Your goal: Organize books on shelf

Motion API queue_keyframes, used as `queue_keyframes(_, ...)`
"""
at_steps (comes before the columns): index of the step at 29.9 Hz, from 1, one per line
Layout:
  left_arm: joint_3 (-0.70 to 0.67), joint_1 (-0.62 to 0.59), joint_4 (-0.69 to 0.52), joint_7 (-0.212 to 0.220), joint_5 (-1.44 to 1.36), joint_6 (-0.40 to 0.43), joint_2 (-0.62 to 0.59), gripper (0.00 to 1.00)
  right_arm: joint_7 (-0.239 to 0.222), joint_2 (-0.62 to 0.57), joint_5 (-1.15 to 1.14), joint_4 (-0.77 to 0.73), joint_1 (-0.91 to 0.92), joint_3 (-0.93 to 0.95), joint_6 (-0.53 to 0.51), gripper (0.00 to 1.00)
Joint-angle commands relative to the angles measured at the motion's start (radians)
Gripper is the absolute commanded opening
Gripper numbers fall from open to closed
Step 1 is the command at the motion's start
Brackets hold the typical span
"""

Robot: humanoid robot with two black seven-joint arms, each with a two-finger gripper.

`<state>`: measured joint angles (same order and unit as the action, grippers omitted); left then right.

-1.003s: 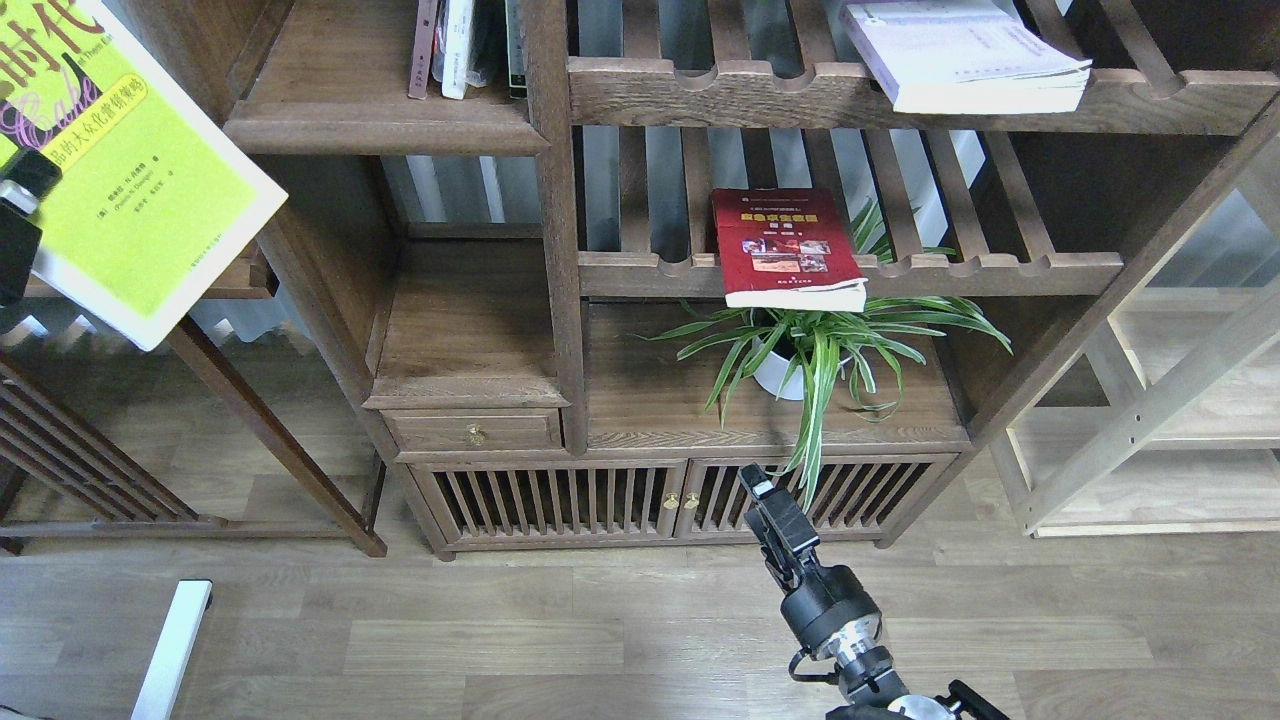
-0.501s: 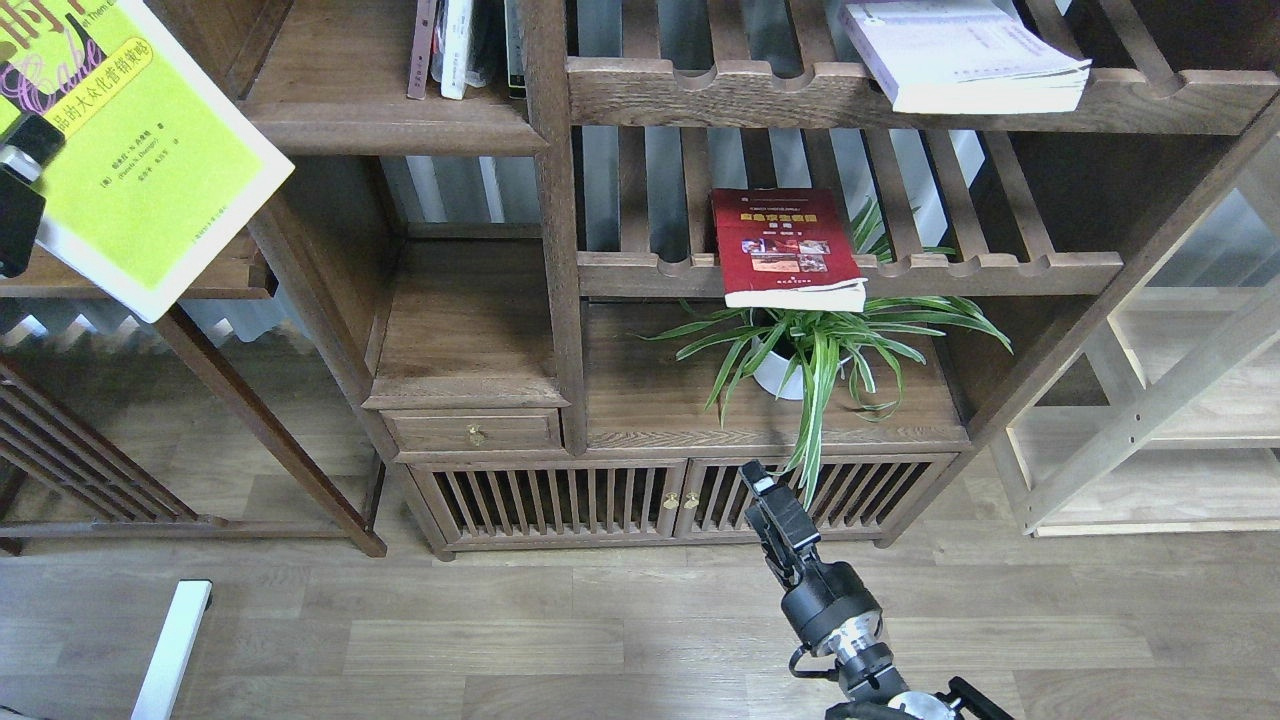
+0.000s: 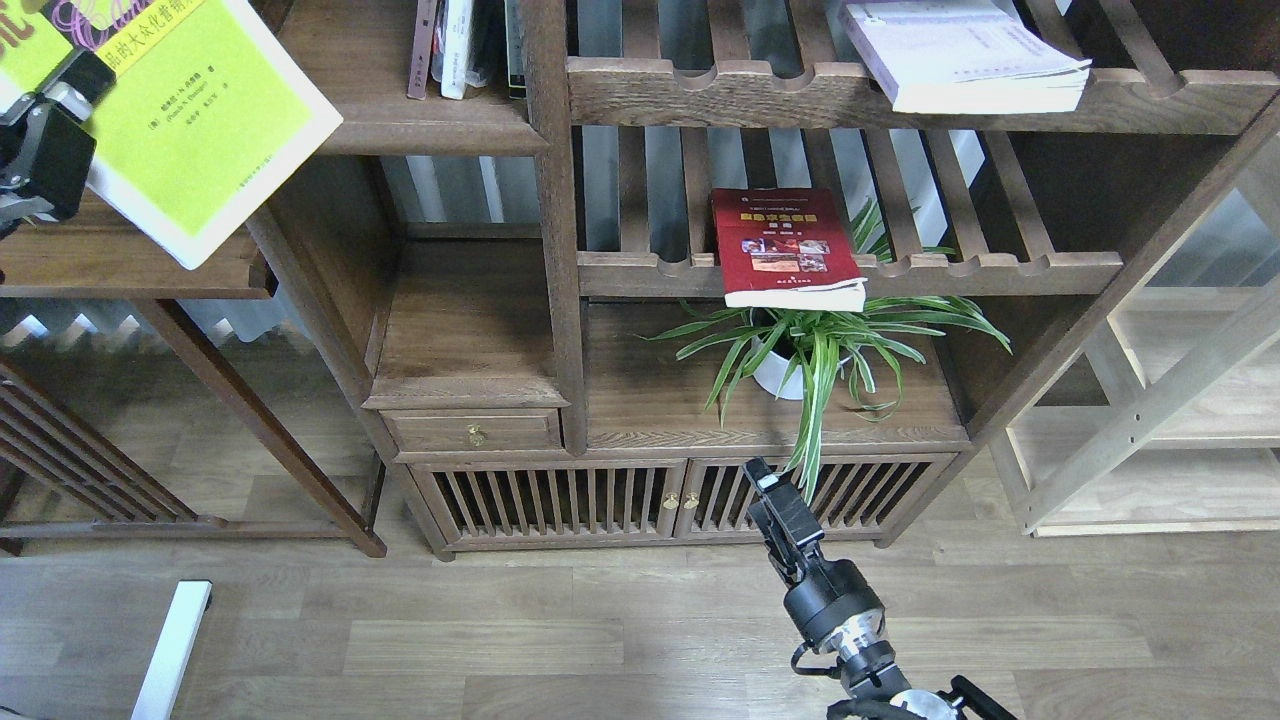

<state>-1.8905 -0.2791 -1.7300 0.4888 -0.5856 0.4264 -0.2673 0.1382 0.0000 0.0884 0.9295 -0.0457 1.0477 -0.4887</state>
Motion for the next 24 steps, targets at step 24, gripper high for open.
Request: queue_keyframes(24,0.194,-0.242,0.139,0.000,-0.007,-0.221,-0.115,0.00,0.000,0.000,0.004,0.002,-0.005,0.018,0.000,0.99)
